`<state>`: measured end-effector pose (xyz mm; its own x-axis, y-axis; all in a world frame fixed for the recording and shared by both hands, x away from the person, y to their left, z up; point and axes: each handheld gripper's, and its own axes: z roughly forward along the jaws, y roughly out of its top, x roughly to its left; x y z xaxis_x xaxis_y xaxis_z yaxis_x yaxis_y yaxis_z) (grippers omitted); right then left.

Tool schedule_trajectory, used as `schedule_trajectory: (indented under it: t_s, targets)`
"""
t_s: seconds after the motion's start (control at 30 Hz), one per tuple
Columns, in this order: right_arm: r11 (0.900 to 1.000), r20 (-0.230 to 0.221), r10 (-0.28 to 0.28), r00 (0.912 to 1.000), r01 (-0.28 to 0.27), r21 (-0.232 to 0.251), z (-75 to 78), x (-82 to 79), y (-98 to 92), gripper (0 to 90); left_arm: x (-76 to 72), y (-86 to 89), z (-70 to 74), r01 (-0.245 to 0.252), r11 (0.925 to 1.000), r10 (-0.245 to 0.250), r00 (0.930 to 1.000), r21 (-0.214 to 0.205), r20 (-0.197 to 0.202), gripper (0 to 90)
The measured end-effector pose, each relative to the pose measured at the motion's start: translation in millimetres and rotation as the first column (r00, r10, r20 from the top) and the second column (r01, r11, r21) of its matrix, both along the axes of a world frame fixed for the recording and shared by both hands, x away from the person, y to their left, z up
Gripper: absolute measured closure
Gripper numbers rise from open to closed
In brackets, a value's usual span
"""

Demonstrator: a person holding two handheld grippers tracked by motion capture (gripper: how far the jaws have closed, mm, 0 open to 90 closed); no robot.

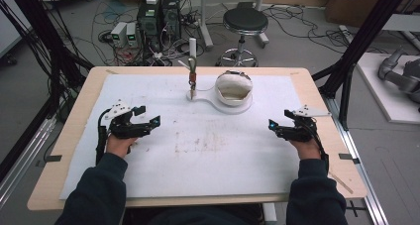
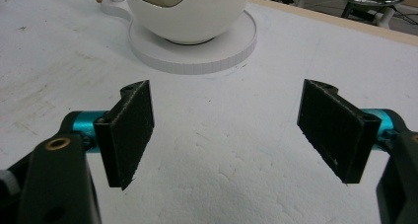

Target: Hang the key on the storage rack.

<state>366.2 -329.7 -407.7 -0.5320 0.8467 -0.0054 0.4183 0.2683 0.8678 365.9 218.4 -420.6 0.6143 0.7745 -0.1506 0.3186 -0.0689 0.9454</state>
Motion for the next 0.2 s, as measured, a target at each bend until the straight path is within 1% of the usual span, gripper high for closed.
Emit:
schedule_trajectory:
  t_s: [0.2]
  targets:
    - [1.0, -0.001, 0.001, 1.0, -0.001, 0.006, -0.5, 1.1, -1.6, 22.3, 0.8, 0.4, -1.3, -0.003, 1.0, 0.003, 1.0, -0.001, -0.007, 20.3]
